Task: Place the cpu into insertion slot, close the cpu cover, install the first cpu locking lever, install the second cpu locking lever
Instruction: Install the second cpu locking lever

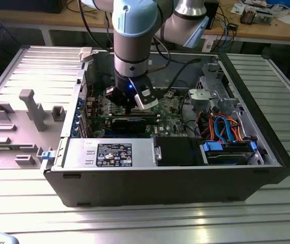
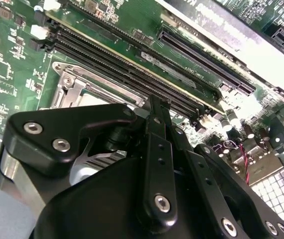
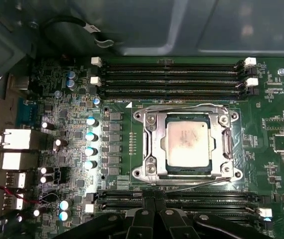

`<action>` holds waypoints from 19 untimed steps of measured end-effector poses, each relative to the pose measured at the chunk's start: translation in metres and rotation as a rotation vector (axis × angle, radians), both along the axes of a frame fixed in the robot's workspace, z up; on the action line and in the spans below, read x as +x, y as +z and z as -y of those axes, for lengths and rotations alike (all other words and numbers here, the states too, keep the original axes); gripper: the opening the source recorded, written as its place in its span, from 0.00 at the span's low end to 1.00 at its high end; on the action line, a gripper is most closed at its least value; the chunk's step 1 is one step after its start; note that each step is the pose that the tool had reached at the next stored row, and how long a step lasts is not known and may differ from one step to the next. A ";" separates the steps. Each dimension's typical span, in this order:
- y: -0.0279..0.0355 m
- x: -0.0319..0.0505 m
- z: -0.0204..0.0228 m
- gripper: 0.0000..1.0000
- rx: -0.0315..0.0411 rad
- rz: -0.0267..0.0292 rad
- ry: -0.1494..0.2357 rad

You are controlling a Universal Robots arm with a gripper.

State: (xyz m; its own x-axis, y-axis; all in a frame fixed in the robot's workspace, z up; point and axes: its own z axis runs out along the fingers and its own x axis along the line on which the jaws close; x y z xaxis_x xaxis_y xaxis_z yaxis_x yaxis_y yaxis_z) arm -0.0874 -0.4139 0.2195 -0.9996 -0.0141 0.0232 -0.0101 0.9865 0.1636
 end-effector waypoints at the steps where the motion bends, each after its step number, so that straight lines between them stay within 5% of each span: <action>1: -0.0014 -0.0004 0.0000 0.11 0.0014 0.0000 0.000; 4: -0.0038 -0.0010 -0.0001 0.11 0.0136 -0.0022 0.000; 13: -0.0095 -0.0056 0.0001 0.11 0.0269 -0.0064 0.000; 19: -0.0163 -0.0070 0.0001 0.11 0.0531 -0.0064 0.000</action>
